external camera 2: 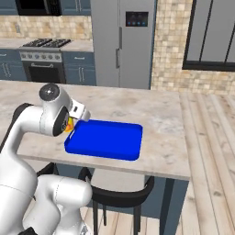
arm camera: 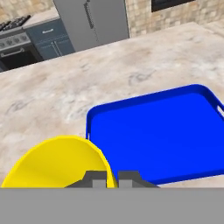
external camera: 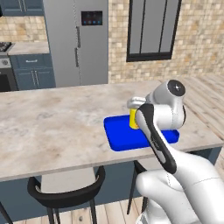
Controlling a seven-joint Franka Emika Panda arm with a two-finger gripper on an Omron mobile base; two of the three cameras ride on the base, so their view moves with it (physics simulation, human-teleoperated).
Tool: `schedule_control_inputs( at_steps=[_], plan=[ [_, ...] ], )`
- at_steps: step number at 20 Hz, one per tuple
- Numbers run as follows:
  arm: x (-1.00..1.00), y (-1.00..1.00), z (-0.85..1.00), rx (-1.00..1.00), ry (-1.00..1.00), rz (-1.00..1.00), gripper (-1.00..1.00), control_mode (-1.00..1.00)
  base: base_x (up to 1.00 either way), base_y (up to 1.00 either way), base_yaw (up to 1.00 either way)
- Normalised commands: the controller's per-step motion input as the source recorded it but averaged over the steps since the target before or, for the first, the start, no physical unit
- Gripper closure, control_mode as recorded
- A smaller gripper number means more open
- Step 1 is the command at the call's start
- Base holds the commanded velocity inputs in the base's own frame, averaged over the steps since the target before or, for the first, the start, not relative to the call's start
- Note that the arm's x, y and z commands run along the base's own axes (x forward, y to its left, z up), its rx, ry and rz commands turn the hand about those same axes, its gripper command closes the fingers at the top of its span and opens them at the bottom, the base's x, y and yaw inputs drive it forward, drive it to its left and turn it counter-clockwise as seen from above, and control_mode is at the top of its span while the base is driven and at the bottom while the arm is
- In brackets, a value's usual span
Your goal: There is a tray on the dining counter. Grab the cup, mug, and pitcher and place them on the tray. The pitcher may be placed next to the tray if it cannot fit the tray.
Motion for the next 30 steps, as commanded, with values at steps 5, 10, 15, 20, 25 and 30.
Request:
schedule_control_inputs(
  at_steps=[5,10,15,20,25,30],
  plan=[
    [0.11,0.01,-0.22,0.00,0.00,0.00,1.00,-1.00,0.00,0.00,0.00],
    [0.09,0.00,-0.27,0.01,0.00,0.00,1.00,-1.00,0.00,0.00,0.00],
    [0.15,0.00,-0.24,0.02,0.00,0.00,1.00,-1.00,0.00,0.00,0.00],
    [0.29,0.00,-0.09,0.00,0.00,0.00,1.00,-1.00,0.00,0.00,0.00],
    [0.31,0.00,-0.06,0.00,0.00,0.00,1.00,-1.00,0.00,0.00,0.00],
    [0.24,0.00,-0.09,0.00,0.00,0.00,1.00,-1.00,0.00,0.00,0.00]
  ],
)
